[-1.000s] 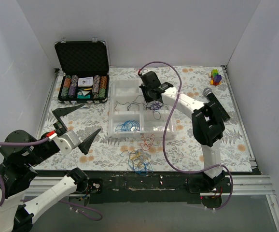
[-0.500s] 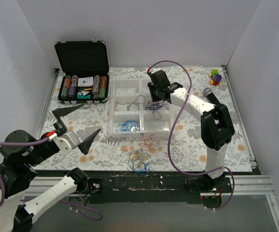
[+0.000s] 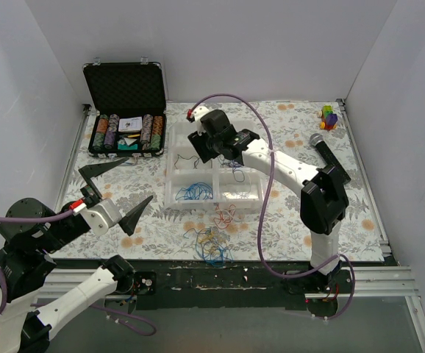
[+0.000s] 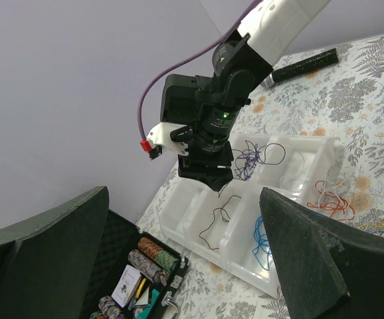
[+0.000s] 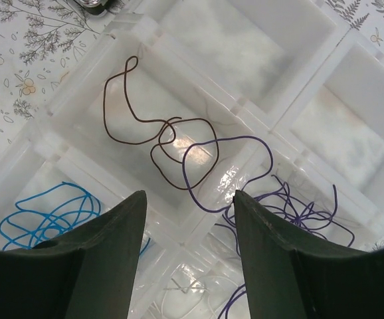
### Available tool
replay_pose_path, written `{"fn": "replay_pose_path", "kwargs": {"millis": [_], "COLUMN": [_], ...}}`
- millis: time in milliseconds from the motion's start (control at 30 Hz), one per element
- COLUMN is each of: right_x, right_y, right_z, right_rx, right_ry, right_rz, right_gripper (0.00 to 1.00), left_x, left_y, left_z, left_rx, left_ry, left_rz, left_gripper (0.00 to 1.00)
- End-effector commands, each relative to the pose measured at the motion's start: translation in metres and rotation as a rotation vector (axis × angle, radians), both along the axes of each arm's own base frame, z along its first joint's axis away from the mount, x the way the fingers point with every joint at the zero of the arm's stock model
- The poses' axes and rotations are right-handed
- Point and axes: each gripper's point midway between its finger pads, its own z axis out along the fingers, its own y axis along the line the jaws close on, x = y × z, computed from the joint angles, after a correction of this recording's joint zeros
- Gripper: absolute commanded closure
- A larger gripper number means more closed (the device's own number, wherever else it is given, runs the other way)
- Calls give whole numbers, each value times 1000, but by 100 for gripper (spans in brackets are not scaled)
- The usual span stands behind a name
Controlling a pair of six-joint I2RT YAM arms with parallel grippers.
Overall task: Untangle the cables
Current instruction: Place the cable in the bin.
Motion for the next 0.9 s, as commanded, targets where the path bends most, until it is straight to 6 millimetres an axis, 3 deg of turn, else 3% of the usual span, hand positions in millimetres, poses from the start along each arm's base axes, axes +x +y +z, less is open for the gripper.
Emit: {"fn": "replay_pose_path", "kwargs": {"millis": [0, 233, 400, 567, 700, 867], "right_x": [14, 27, 31, 38, 42, 38], "right_y": [6, 7, 6, -4, -26, -53], "right_z": [0, -18, -30, -31, -17, -11], "right_rx": [-28, -80, -107, -105, -49, -18], "right_ry": [-26, -36, -24, -22, -39, -42], "right_rz": [20, 1, -10, -62, -127, -156], "right_gripper": [36, 40, 49, 75, 94, 99], "left_x": [1, 0, 0, 0, 0, 0], "left_y": [0, 3, 3, 4, 4, 2], "left_z": [8, 11, 8, 8, 7, 7], "left_rx": [-7, -7, -7, -10, -9, -11], "left_ry": [-7, -7, -3, -4, -1, -6], "left_rz": [4, 11, 16, 16, 16, 13], "left_gripper": [2, 2, 2, 2, 2, 2]}}
